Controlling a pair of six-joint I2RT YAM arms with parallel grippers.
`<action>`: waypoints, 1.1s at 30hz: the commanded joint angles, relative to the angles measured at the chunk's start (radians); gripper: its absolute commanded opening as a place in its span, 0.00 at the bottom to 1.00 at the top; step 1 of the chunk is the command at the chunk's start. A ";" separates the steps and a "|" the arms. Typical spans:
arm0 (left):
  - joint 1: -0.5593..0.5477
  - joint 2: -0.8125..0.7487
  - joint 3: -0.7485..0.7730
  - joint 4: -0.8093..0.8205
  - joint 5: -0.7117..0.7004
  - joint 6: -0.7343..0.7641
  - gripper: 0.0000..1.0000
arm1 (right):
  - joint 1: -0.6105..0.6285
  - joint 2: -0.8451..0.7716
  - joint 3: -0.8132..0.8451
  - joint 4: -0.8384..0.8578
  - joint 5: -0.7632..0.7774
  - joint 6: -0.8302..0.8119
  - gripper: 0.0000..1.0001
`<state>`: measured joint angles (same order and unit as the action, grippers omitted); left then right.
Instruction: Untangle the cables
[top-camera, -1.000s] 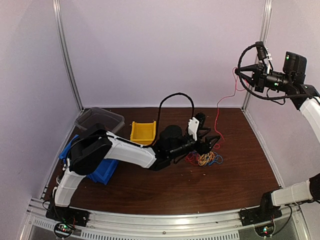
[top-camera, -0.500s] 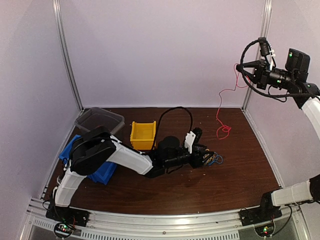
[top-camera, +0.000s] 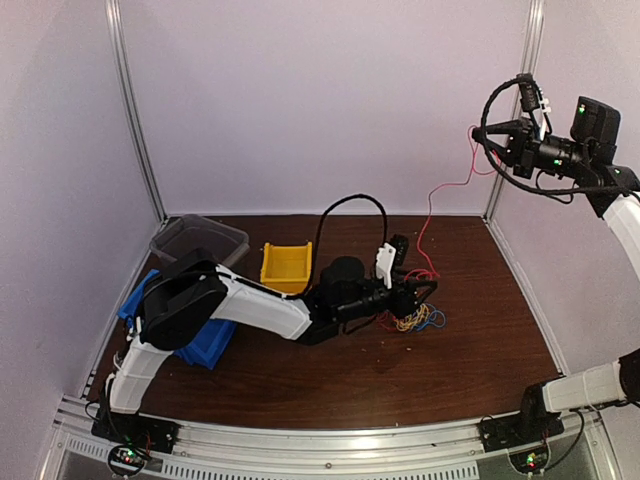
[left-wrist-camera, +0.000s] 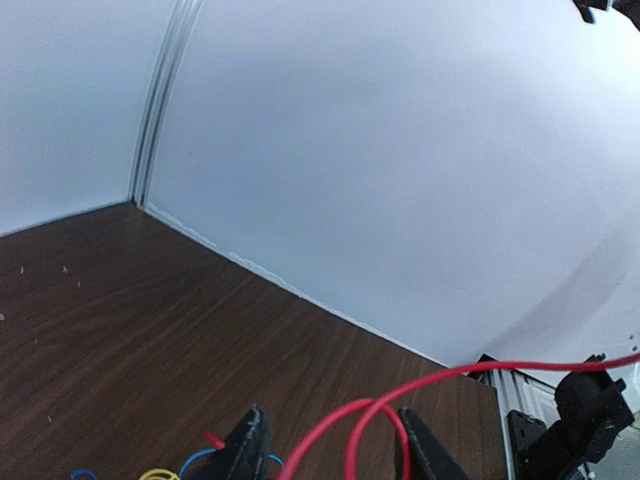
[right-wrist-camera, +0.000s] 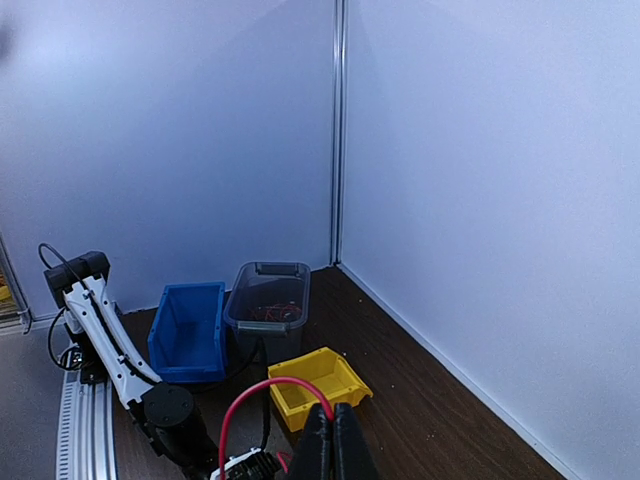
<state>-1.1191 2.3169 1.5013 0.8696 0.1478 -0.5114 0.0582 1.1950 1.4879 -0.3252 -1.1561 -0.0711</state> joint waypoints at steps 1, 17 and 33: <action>0.003 0.024 0.077 0.014 0.016 -0.032 0.32 | 0.009 -0.025 -0.006 0.029 -0.015 0.017 0.00; 0.002 0.006 -0.010 0.066 0.054 -0.029 0.15 | 0.009 0.008 0.064 0.068 -0.015 0.059 0.00; 0.003 -0.035 -0.202 0.152 0.029 -0.094 0.00 | -0.045 0.076 0.273 0.102 0.017 0.137 0.00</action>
<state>-1.1191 2.3165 1.3613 0.9504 0.1898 -0.5591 0.0387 1.2480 1.6447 -0.2859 -1.1549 -0.0071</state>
